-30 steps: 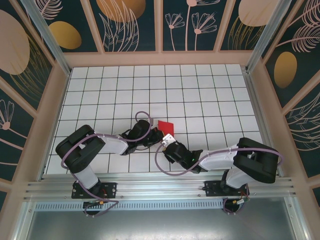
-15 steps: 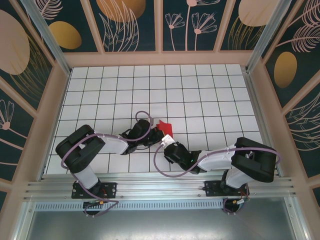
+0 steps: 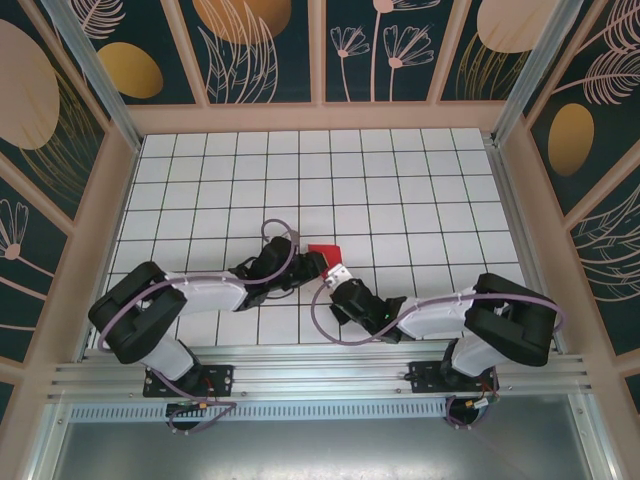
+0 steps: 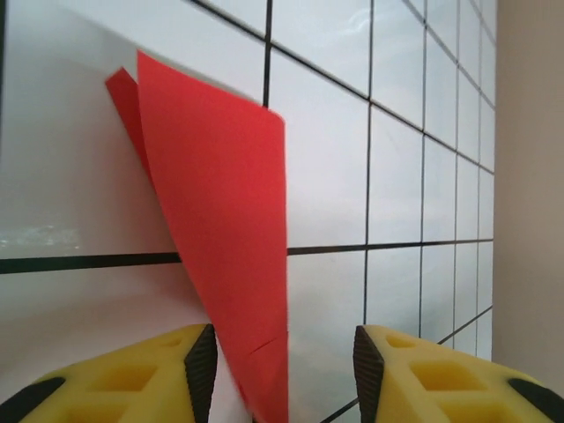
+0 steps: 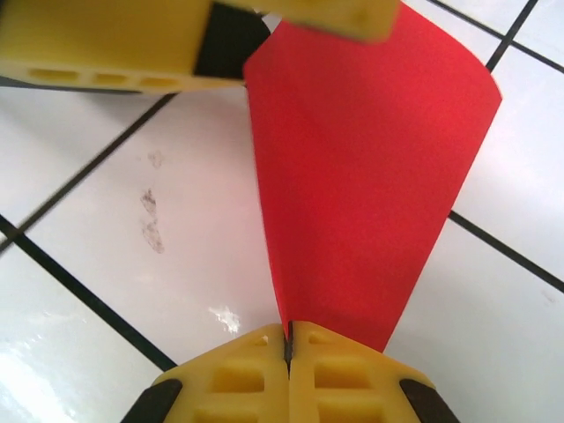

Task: Fold a paper plane with a square sheet of paper (pick it up from the middle)
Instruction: Fold the wing for the fifth time at the center of the table.

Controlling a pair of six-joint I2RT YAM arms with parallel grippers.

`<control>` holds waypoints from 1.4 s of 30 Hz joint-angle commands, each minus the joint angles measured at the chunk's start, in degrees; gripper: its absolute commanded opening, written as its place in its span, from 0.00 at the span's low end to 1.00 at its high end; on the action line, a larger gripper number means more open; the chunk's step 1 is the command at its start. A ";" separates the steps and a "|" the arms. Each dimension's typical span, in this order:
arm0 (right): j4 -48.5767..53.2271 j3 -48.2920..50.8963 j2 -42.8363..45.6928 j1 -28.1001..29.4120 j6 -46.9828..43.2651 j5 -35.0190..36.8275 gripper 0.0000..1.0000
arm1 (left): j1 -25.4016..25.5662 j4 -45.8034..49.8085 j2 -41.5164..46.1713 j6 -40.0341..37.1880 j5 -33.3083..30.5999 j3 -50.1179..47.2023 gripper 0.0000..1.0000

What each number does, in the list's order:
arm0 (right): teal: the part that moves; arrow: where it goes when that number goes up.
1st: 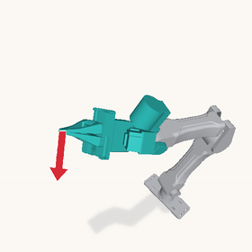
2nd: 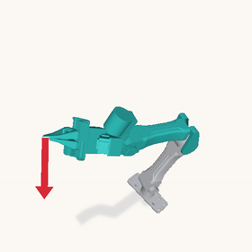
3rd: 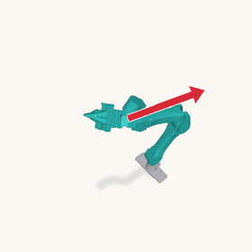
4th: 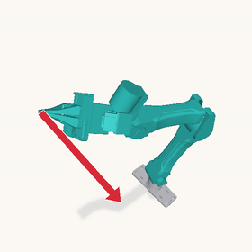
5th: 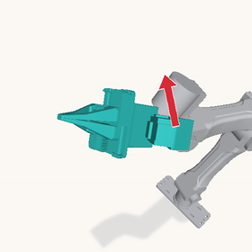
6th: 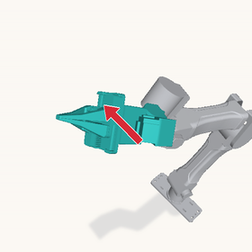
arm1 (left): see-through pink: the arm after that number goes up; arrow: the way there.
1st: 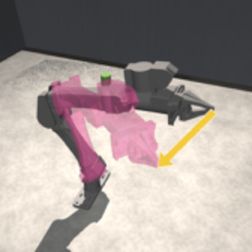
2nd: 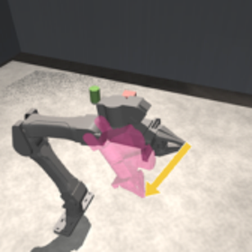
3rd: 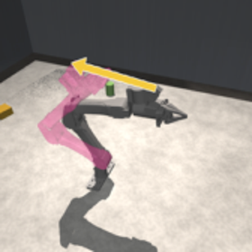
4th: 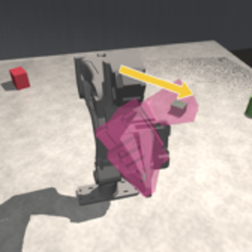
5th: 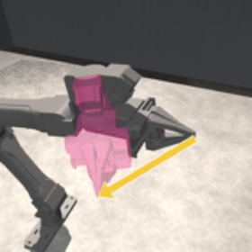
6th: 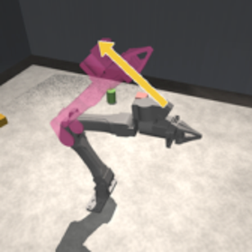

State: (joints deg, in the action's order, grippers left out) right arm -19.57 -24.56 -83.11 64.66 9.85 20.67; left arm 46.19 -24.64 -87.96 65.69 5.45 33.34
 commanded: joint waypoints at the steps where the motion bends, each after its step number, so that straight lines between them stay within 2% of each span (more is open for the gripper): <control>1: -5.29 2.21 3.92 -2.81 4.29 -8.40 0.00 | 0.28 4.20 5.14 -0.65 -6.16 -1.93 0.49; 5: -11.05 6.21 7.57 -7.39 8.55 -16.63 0.00 | 0.30 4.79 9.62 -0.79 -9.29 -4.16 0.50; 8: -13.71 8.08 8.75 -9.31 10.46 -19.58 0.00 | 0.24 3.12 11.17 -1.70 -9.30 -5.21 0.49; 17: -18.91 10.73 6.41 -14.01 18.03 -27.79 0.00 | 0.32 -3.94 6.97 -4.12 -1.55 -4.16 0.46; 26: -21.14 11.58 2.97 -15.18 23.31 -28.53 0.00 | 0.56 -12.67 0.84 -2.79 7.05 -2.78 0.44; 42: -20.65 11.95 -0.49 -18.16 29.55 -31.90 0.00 | 0.77 -13.37 -6.88 -3.68 11.11 2.55 0.44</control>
State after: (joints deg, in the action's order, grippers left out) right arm -38.83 -13.41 -82.78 47.09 37.52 -9.82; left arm 46.63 -35.66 -93.58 63.05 14.90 33.89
